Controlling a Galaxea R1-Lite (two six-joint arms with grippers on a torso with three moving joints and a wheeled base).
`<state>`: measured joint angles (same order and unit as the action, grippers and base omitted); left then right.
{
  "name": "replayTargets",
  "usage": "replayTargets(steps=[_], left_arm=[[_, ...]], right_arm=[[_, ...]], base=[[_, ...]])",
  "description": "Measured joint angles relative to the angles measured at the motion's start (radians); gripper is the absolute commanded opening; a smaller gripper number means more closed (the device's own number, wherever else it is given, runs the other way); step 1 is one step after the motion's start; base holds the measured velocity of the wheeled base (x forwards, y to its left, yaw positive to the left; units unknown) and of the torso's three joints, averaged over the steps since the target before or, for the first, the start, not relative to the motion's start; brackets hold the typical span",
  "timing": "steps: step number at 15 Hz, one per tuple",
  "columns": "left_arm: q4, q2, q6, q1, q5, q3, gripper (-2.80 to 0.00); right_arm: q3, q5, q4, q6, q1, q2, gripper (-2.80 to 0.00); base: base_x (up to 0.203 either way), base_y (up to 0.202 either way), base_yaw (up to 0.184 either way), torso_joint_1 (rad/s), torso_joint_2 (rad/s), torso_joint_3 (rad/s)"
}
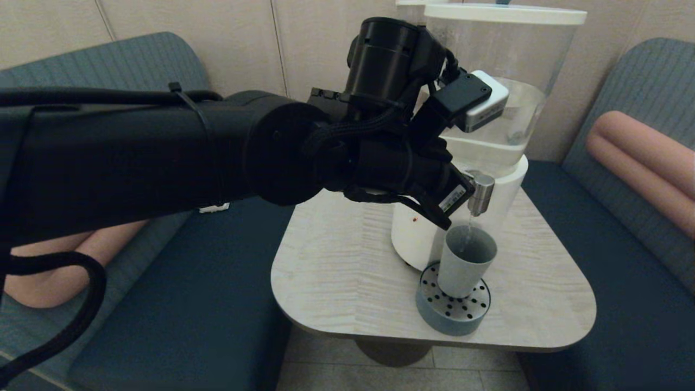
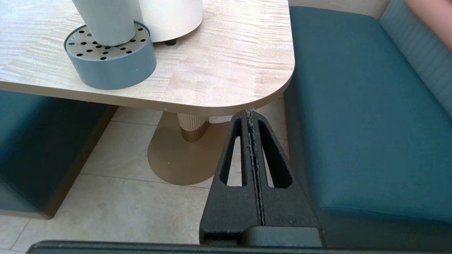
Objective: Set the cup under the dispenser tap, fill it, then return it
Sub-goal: Turn off the faucet
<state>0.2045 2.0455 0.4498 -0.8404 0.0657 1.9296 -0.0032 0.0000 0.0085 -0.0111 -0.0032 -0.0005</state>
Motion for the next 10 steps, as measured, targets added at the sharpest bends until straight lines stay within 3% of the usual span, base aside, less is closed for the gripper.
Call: replayTargets(steps=[10], left_arm=[[-0.034, 0.023, 0.002, 0.000, 0.000, 0.001, -2.80]], right_arm=[[0.000, 0.000, 0.000, 0.000, 0.000, 0.000, -2.80]], base=[[0.000, 0.000, 0.000, 0.000, 0.00, 0.000]])
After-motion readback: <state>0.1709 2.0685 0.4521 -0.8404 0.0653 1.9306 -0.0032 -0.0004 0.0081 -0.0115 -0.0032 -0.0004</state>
